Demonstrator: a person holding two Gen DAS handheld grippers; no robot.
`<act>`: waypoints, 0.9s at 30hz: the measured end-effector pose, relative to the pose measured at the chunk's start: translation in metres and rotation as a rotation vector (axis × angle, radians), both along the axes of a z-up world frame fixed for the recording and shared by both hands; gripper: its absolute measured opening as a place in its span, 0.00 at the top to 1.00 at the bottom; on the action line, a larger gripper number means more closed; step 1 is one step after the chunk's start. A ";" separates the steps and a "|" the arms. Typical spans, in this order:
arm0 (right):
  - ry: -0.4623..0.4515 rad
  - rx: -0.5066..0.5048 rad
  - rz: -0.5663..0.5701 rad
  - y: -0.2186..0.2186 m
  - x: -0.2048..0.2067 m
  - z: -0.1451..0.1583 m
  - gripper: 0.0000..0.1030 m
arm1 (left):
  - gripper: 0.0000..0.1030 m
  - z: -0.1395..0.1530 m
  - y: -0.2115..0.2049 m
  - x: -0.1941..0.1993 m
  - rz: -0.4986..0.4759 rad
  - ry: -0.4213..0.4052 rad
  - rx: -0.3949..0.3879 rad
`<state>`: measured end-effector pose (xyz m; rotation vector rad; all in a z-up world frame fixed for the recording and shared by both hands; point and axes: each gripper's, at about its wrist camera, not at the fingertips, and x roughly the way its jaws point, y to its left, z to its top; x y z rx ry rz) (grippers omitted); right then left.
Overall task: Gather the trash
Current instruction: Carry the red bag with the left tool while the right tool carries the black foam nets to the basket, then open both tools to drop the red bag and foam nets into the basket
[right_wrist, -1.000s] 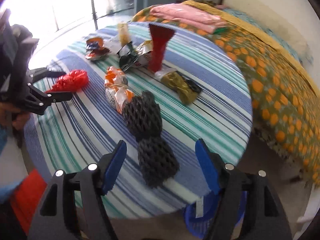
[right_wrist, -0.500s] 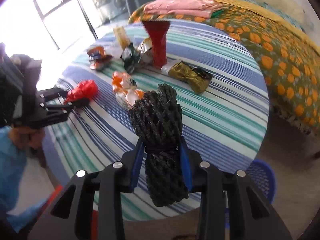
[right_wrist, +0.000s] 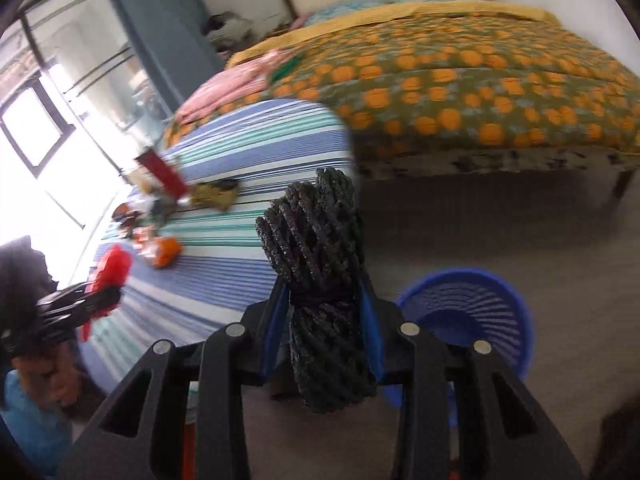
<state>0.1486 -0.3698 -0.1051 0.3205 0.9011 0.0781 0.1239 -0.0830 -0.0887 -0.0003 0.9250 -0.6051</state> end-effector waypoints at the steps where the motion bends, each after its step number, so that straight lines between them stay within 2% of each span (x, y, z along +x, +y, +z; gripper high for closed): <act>1: 0.000 -0.027 -0.023 -0.010 -0.002 -0.003 0.67 | 0.60 0.001 -0.016 -0.004 -0.023 0.002 -0.009; 5: 0.025 -0.112 -0.112 -0.051 -0.011 -0.031 0.67 | 0.59 0.000 -0.092 -0.025 -0.134 0.027 -0.031; 9: 0.054 -0.073 -0.186 -0.094 -0.029 -0.065 0.67 | 0.59 -0.024 -0.169 -0.040 -0.208 0.065 0.002; 12: 0.067 -0.032 -0.211 -0.113 -0.033 -0.076 0.67 | 0.59 -0.049 -0.216 -0.039 -0.231 0.083 0.027; 20: 0.079 0.005 -0.266 -0.136 -0.027 -0.085 0.66 | 0.58 -0.109 -0.273 -0.007 -0.208 0.120 0.071; 21: 0.077 0.020 -0.274 -0.140 -0.025 -0.087 0.63 | 0.57 -0.115 -0.277 -0.002 -0.207 0.123 0.076; 22: 0.078 0.030 -0.282 -0.144 -0.024 -0.089 0.61 | 0.53 -0.121 -0.281 0.003 -0.199 0.125 0.084; 23: 0.081 0.036 -0.293 -0.148 -0.022 -0.091 0.59 | 0.41 -0.129 -0.286 0.009 -0.196 0.135 0.091; 24: 0.083 0.041 -0.301 -0.150 -0.021 -0.092 0.51 | 0.35 -0.133 -0.284 0.012 -0.192 0.143 0.090; 25: 0.084 0.046 -0.311 -0.153 -0.020 -0.093 0.48 | 0.30 -0.137 -0.285 0.016 -0.187 0.151 0.085; 27: 0.076 0.074 -0.329 -0.159 -0.020 -0.093 0.47 | 0.28 -0.143 -0.289 0.023 -0.178 0.159 0.091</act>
